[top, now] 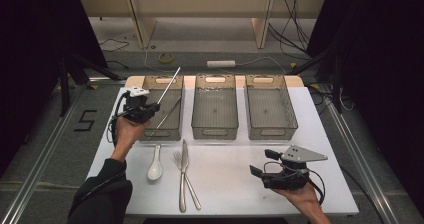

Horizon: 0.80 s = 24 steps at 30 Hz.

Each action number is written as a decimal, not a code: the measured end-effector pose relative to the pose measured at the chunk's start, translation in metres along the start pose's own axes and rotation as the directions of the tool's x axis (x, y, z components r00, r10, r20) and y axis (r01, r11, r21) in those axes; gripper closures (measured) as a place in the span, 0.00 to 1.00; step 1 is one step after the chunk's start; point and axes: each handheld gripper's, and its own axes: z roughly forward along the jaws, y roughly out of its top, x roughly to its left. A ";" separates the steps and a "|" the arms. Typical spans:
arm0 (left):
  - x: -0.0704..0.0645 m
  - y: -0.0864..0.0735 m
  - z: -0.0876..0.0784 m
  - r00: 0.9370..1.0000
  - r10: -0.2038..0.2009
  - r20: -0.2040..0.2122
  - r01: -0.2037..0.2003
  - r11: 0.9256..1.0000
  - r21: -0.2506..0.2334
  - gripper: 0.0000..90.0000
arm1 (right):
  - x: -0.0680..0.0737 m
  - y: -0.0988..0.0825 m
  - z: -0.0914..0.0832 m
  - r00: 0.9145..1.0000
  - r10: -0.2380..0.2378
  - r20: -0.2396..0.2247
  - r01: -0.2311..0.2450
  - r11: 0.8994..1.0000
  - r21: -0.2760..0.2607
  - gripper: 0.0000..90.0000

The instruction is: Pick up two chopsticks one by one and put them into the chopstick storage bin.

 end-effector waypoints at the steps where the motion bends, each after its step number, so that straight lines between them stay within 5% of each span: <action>1: 0.001 0.000 0.001 1.000 -0.003 -0.002 0.003 1.000 0.001 0.95 | 0.000 0.000 0.000 1.000 0.001 -0.002 -0.001 1.000 -0.001 0.26; 24: 0.021 -0.003 0.030 0.997 -0.034 -0.067 0.041 0.993 0.113 0.95 | 0.003 -0.001 0.001 1.000 -0.006 -0.023 0.006 1.000 0.002 0.26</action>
